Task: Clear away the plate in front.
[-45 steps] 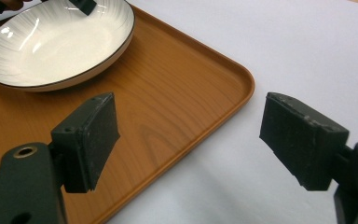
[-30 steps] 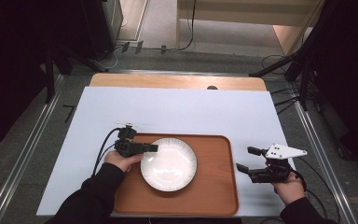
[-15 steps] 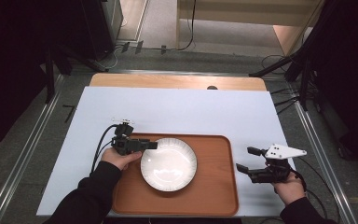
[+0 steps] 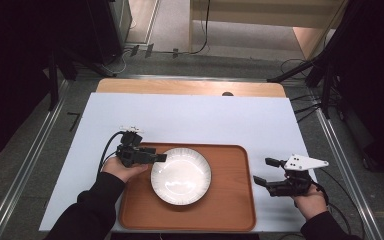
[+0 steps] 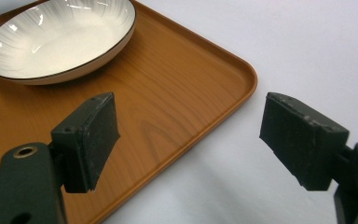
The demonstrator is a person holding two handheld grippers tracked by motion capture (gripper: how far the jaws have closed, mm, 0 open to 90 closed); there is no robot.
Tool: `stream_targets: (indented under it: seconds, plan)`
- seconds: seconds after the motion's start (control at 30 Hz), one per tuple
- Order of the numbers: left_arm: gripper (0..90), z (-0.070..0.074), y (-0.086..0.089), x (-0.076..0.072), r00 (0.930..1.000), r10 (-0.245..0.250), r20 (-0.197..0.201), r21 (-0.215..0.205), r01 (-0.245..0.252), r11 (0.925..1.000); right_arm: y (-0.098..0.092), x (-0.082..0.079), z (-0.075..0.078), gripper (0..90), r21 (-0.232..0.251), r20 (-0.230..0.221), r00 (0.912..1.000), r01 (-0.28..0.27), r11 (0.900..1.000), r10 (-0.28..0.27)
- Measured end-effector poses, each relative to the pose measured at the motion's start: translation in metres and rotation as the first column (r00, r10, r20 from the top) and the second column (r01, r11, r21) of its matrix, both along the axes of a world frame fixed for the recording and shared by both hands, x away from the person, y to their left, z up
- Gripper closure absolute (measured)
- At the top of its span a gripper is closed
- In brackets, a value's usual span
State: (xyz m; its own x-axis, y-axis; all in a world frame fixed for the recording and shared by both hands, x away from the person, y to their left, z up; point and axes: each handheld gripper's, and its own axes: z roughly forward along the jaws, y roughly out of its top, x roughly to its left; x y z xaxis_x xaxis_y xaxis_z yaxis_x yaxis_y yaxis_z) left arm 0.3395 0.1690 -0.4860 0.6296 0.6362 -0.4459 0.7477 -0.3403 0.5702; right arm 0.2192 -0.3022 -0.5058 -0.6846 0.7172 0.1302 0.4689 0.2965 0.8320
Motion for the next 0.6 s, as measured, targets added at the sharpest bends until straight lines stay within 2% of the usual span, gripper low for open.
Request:
stream_targets:
  seconds: [0.13,0.43,0.6]
  plan:
    - [30.0,0.003,0.003,-0.001,0.9997,-0.023,-0.004,0.012,0.023,0.9997,0.0,0.0,0.0,19.9,-0.004,0.0,1.0,-0.001,1.0,0.001]
    - [27.8,0.01,0.007,-0.009,0.9962,-0.068,0.053,0.072,0.065,0.9953,0.001,0.0,-0.001,19.8,-0.006,-0.008,1.0,-0.005,1.0,0.005]
    - [27.6,0.012,0.013,-0.011,0.9945,-0.075,0.073,0.075,0.07,0.9947,0.001,0.0,-0.001,19.8,-0.005,-0.009,0.9999,-0.007,1.0,0.007]
